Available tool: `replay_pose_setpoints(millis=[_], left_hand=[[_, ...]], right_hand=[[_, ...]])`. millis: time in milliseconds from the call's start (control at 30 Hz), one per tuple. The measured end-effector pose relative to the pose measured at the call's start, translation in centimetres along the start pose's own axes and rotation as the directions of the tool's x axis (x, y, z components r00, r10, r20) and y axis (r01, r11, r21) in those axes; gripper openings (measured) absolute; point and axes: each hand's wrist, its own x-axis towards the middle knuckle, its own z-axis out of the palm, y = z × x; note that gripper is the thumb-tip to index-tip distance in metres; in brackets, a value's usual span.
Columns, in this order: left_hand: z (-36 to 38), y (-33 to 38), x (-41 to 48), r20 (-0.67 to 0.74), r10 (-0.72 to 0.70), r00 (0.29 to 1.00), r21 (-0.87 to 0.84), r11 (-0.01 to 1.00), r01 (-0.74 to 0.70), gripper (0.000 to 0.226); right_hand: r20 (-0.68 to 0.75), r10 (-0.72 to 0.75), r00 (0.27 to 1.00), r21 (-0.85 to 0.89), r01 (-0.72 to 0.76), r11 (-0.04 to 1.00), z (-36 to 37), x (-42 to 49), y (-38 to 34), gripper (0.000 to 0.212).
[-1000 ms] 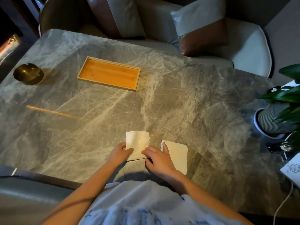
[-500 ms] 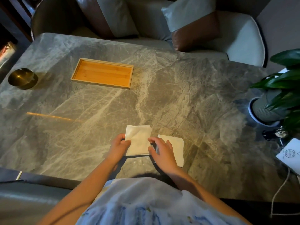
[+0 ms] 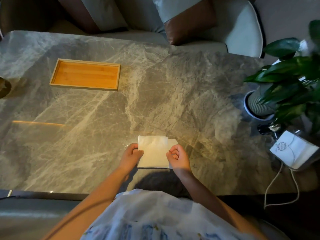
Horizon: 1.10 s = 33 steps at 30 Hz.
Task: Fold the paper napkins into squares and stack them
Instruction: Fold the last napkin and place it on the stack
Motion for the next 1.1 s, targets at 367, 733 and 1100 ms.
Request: replay_pose_setpoints(millis=[367, 733, 1100], left_hand=[[2.2, 0.0, 0.4, 0.004, 0.092, 0.996, 0.092, 0.992, -0.092, 0.037], [2.7, -1.5, 0.5, 0.024, 0.147, 0.989, 0.174, 0.973, -0.149, 0.029], [2.9, -1.9, 0.0, 0.054, 0.191, 0.980, 0.338, 0.920, -0.198, 0.041]], right_hand=[[-0.009, 0.006, 1.000, -0.116, -0.007, 0.993, -1.8, 0.8, 1.8, 0.017], [0.048, 0.005, 0.999, -0.182, 0.003, 0.983, -3.3, 1.2, 2.4, 0.020], [0.124, 0.010, 0.992, -0.272, 0.025, 0.962, -3.9, 1.4, 3.1, 0.018]])
